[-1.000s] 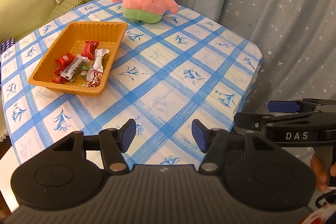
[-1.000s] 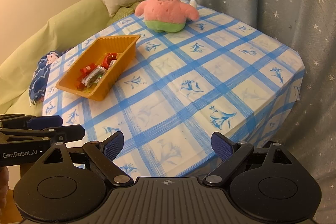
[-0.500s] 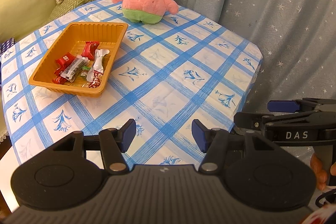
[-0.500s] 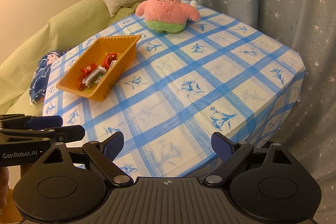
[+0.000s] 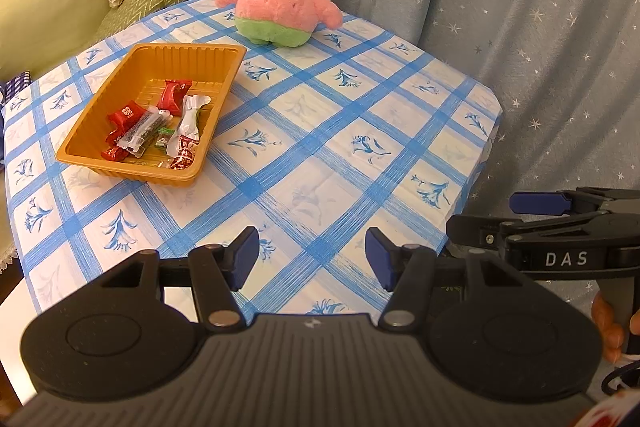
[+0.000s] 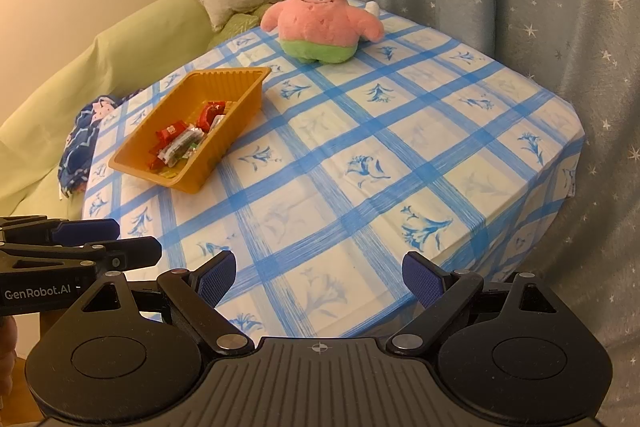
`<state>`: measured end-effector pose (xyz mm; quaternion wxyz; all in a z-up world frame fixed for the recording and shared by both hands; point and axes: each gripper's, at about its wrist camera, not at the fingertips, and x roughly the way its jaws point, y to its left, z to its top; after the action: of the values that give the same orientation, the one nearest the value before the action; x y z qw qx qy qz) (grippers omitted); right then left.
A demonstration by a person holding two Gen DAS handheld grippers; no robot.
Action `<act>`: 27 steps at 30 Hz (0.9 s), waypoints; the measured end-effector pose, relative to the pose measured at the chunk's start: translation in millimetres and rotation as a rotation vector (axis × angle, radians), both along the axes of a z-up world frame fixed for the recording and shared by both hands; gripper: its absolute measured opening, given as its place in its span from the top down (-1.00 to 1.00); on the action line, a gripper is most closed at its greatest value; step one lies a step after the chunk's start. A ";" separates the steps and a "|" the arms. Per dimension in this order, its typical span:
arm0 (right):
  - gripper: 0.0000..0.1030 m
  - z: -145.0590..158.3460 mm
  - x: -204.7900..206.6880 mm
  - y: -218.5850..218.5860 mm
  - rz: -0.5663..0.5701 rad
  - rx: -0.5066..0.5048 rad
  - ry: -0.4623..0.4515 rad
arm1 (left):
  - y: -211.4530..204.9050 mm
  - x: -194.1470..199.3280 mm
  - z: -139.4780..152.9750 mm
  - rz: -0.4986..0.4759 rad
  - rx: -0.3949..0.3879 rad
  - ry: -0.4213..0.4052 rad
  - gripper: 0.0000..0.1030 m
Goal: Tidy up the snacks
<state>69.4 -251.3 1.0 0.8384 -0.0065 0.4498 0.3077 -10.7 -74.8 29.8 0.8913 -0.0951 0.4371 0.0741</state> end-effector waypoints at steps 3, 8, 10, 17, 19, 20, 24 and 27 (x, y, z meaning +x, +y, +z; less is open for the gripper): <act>-0.74 -0.2 0.0 -0.2 0.000 0.001 0.001 | 0.4 0.2 0.6 0.001 -0.001 0.000 -0.09; -0.74 -0.3 -0.1 -0.5 0.001 0.001 0.000 | 0.5 0.4 1.4 0.003 0.002 -0.001 -0.09; -0.74 -0.4 -0.2 -0.7 0.000 0.001 0.000 | 0.4 0.4 1.4 0.002 0.002 -0.001 -0.09; -0.74 -0.3 -0.4 -0.8 0.000 0.001 0.000 | 0.5 0.5 1.6 0.002 0.002 -0.002 -0.09; -0.74 -0.2 -0.4 -0.8 0.000 0.001 -0.001 | 0.3 0.4 1.6 0.002 0.002 -0.002 -0.09; -0.74 0.0 -0.4 -0.6 0.000 0.002 -0.001 | 0.3 0.3 1.6 0.002 0.002 -0.002 -0.09; -0.74 -0.2 -0.5 -1.1 0.000 0.002 0.000 | 0.9 1.0 3.6 0.001 0.003 -0.006 -0.09; -0.74 -0.2 -0.6 -1.4 0.000 0.002 -0.001 | 0.6 0.6 3.7 0.003 0.004 -0.006 -0.09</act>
<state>68.8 -252.7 0.9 0.8386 -0.0056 0.4492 0.3082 -10.1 -74.3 33.5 0.8928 -0.0942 0.4340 0.0759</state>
